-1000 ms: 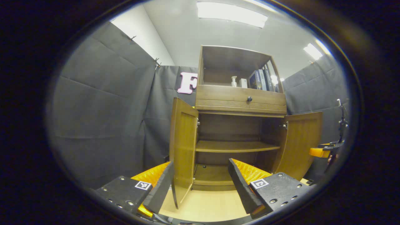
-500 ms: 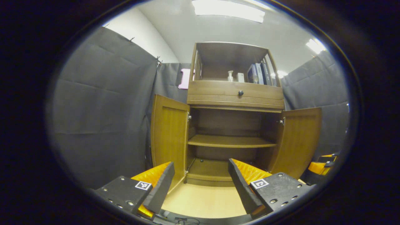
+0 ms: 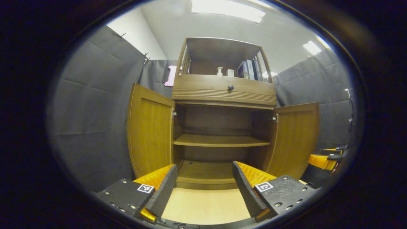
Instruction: Open the right door of the double-door shoe cabinet with the right hand, and open the left door with the left hand.
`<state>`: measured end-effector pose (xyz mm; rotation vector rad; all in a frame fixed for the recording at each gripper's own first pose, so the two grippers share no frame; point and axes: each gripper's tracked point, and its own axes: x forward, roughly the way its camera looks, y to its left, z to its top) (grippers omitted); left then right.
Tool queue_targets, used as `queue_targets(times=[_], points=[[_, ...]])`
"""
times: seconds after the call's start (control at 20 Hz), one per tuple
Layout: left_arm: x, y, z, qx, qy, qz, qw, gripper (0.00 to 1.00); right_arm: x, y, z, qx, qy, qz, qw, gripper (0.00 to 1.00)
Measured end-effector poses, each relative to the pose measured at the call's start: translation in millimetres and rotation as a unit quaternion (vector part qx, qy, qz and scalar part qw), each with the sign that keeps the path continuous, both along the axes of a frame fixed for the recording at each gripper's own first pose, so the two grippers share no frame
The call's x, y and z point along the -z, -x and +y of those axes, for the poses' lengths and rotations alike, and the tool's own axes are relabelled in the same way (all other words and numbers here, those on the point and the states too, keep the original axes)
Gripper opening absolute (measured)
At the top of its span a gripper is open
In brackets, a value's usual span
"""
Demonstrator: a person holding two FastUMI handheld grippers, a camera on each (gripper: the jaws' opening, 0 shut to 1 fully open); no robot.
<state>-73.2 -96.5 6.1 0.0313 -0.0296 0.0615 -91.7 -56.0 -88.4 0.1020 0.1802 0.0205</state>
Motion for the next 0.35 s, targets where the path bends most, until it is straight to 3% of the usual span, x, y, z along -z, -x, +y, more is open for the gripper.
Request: queue_targets(times=[0.2, 0.35], points=[[21.3, 1.5, 47.2, -0.017, -0.013, 0.008, 1.0, 1.0, 1.7, -8.8, 28.6, 0.002, 0.015, 0.006, 1.0, 0.96], [41.7, 2.4, 83.1, -0.052, -0.03, 0.014, 0.998, 1.0, 9.0, -10.0, 45.9, 0.007, 0.027, 0.022, 0.999, 0.98]])
